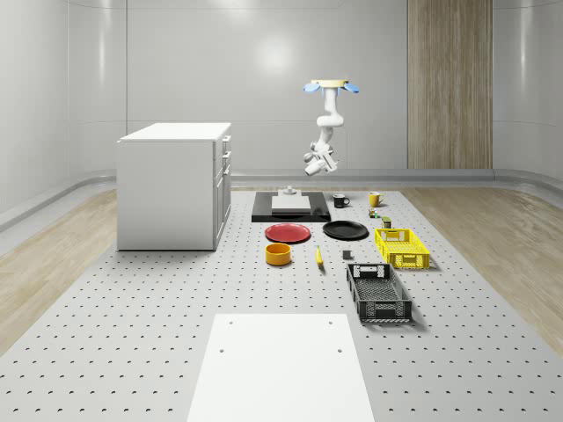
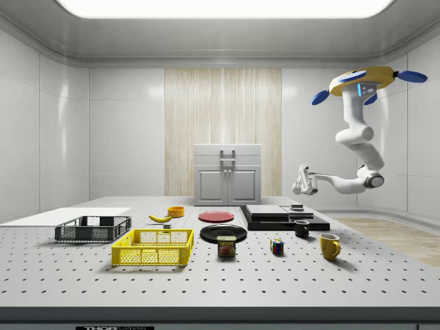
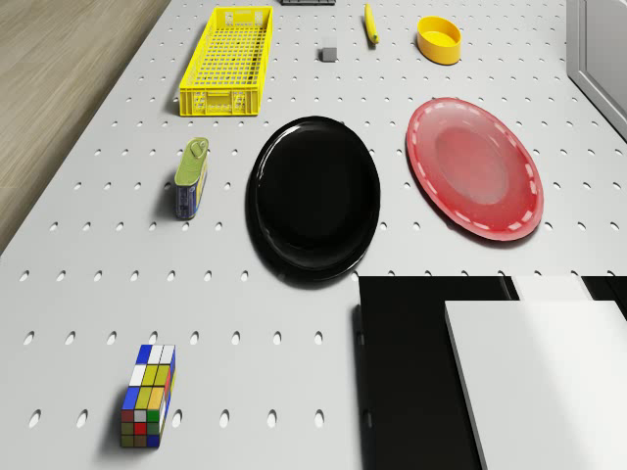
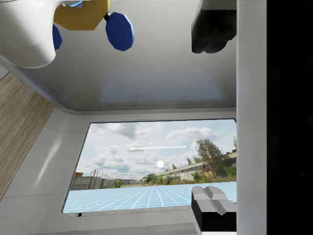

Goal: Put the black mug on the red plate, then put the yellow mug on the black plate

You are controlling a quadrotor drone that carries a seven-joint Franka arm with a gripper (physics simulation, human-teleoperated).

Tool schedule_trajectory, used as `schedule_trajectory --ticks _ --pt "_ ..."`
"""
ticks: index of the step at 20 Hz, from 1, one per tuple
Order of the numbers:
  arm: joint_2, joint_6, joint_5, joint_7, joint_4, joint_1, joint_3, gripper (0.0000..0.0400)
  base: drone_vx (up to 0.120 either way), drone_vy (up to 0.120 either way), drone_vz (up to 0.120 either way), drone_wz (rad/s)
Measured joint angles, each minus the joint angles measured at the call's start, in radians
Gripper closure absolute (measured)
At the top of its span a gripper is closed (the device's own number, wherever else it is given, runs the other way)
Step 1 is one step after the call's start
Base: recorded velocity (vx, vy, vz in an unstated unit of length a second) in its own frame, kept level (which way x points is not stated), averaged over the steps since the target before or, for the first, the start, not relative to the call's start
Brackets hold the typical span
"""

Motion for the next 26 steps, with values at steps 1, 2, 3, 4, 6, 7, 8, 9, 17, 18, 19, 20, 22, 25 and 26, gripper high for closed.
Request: schedule_trajectory --ticks 1,2,3,4,6,7,8,9,17,18,19,20,22,25,26 --pt "-0.013 0.003 -0.11 0.029 -0.06 -0.031 0.065 0.0 0.12 0.0 -0.08 0.0" --pt "-0.027 0.003 -0.224 0.063 -0.125 -0.065 0.129 0.0 0.12 0.0 0.0 0.0" --pt "-0.042 0.0 -0.339 0.101 -0.192 -0.104 0.191 0.0 0.12 0.0 0.0 0.0" --pt "-0.057 -0.008 -0.452 0.143 -0.257 -0.148 0.249 0.0 0.12 0.0 0.0 0.0" --pt "-0.085 -0.038 -0.659 0.233 -0.372 -0.247 0.353 0.0 0.12 0.0 -0.12 0.0" --pt "-0.099 -0.059 -0.747 0.278 -0.419 -0.302 0.397 0.0 0.12 0.0 -0.08 0.0" --pt "-0.112 -0.082 -0.825 0.321 -0.457 -0.357 0.437 0.0 0.12 0.0 -0.12 0.0" --pt "-0.125 -0.106 -0.891 0.361 -0.488 -0.411 0.472 0.0 0.04 0.0 -0.12 0.0" --pt "-0.214 -0.24 -1.128 0.561 -0.58 -0.707 0.629 0.0 0.0 -0.015 -0.12 0.0" --pt "-0.222 -0.247 -1.136 0.574 -0.582 -0.727 0.638 0.0 0.0 -0.12 -0.12 0.0" --pt "-0.231 -0.252 -1.143 0.586 -0.584 -0.744 0.647 0.0 0.0 -0.12 -0.12 0.0" --pt "-0.238 -0.255 -1.147 0.596 -0.586 -0.759 0.654 0.0 0.0 -0.04 -0.12 0.0" --pt "-0.253 -0.259 -1.153 0.612 -0.587 -0.783 0.666 0.0 0.0 0.0 -0.12 0.0" --pt "-0.273 -0.257 -1.154 0.63 -0.588 -0.808 0.68 0.0 0.0 0.0 -0.12 0.0" --pt "-0.279 -0.256 -1.153 0.635 -0.588 -0.815 0.684 0.0 0.0 0.0 -0.12 0.0"
